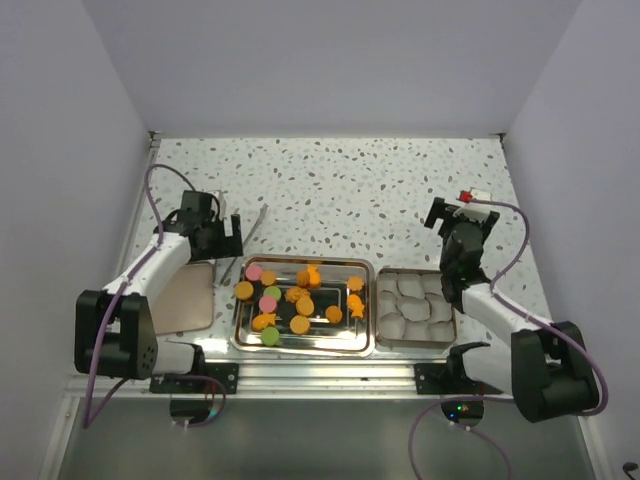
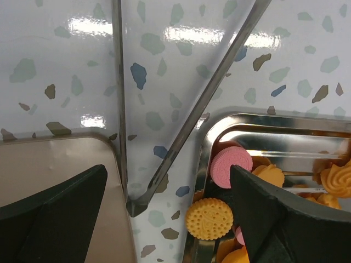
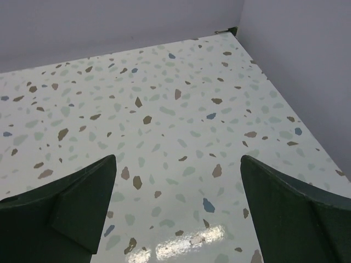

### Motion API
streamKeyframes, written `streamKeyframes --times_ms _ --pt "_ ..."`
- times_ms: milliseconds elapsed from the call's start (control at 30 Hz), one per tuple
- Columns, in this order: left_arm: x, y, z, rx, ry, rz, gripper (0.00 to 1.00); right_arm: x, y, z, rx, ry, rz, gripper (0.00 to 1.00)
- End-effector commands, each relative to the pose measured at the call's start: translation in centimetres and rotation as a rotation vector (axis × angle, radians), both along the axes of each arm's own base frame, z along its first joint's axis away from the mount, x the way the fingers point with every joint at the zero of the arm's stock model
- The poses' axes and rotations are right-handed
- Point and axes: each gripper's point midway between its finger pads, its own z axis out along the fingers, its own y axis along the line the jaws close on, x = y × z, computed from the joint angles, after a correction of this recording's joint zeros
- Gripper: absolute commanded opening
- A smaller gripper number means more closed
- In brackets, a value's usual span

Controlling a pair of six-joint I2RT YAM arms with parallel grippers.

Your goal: Pack the cookies

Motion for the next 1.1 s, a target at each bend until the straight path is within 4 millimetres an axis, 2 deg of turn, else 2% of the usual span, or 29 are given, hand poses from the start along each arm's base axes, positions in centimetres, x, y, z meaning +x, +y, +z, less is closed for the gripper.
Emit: streamKeyframes --times_ms 0,33,67,133,367,567,733,933,1067 --pt "1.4 0.1 0.2 0.068 -0.012 -0.028 1.0 -0.6 -0.6 0.9 0.015 0.026 -0.043 0.99" --pt "1.5 -0.1 0.0 0.072 -0.012 -0.037 1.0 -0.8 -0.6 1.5 0.026 0.017 -0.044 0.99" --pt "1.4 -0.1 -0.4 0.075 -0.003 -0.034 1.0 -1.0 -0.5 0.9 0.031 0.05 -0.044 0.99" --pt "1.5 0.1 -1.2 0.089 0.014 -0.033 1.0 -1.3 -0.3 1.3 0.061 0.044 -0.033 0.99" --pt "2.4 0.3 -3.1 0.109 0.056 -0.031 1.0 -2.8 0.1 1.1 0.085 0.077 -0.006 0.99" --pt "2.9 0.4 -4.6 0.122 0.079 -0.026 1.0 -3.0 0.8 1.0 0.112 0.086 0.021 0.99" --pt "4.1 0.1 -4.6 0.106 0.065 -0.02 1.0 -3.2 1.6 0.7 0.116 0.106 0.061 0.99" --pt "5.1 0.1 -4.8 0.114 0.077 -0.018 1.0 -3.5 1.7 0.5 0.102 0.126 0.072 0.99" --pt "6.4 0.4 -2.7 0.131 0.007 -0.013 1.0 -3.5 1.8 0.3 0.103 0.129 0.079 0.99"
